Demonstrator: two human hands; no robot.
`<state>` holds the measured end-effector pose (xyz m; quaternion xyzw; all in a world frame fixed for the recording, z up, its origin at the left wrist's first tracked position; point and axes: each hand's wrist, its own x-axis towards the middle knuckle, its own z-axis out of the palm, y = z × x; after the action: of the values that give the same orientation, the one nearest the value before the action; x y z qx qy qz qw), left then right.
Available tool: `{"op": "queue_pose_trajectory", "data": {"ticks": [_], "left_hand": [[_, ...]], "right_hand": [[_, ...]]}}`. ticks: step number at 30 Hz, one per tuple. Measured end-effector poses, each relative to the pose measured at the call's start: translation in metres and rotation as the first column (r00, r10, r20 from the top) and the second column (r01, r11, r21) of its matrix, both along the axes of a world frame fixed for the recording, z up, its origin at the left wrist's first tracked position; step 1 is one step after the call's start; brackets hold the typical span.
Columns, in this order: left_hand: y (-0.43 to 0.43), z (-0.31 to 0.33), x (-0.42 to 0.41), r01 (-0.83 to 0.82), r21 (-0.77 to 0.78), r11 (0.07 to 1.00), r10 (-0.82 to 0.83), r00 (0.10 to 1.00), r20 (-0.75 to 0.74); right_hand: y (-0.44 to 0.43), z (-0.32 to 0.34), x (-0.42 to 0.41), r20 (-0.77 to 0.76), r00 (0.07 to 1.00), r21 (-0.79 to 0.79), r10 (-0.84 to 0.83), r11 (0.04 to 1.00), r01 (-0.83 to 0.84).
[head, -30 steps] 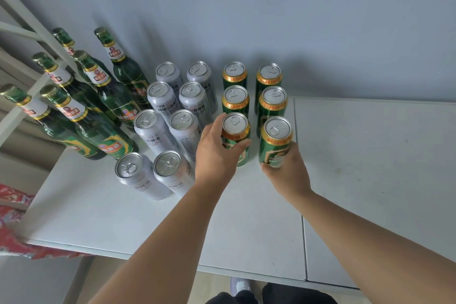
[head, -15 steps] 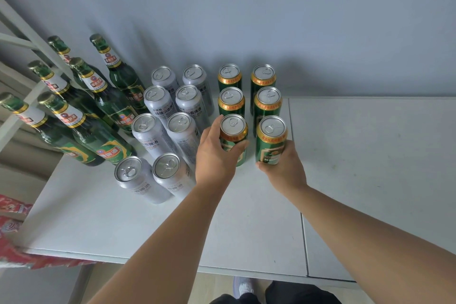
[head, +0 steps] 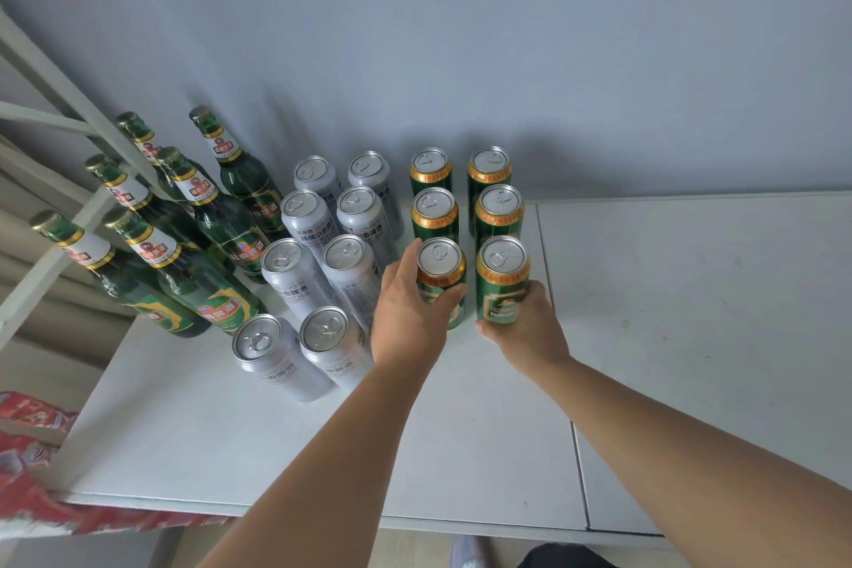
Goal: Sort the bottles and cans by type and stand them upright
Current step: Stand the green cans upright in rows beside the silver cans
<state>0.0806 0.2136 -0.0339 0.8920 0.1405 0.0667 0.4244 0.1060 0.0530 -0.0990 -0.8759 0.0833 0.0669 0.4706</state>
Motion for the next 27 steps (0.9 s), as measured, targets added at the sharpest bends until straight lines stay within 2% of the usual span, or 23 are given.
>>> {"op": "queue_pose_trajectory", "data": {"ticks": [15,18,27], "left_hand": [[-0.003,0.001,-0.011,-0.007,-0.149,0.989,0.003,1.0,-0.031],[-0.006,-0.007,-0.026,-0.02,-0.199,0.98,0.004,0.997,-0.08],[-0.036,-0.044,-0.063,0.03,-0.176,0.984,-0.078,0.96,-0.269]], "right_hand": [[-0.039,0.026,-0.033,-0.07,0.997,-0.093,0.013,0.996,-0.02],[-0.048,0.03,-0.04,-0.055,0.998,-0.096,-0.007,0.995,0.002],[-0.09,0.033,-0.068,-0.061,0.992,-0.093,-0.107,0.99,0.101]]}}
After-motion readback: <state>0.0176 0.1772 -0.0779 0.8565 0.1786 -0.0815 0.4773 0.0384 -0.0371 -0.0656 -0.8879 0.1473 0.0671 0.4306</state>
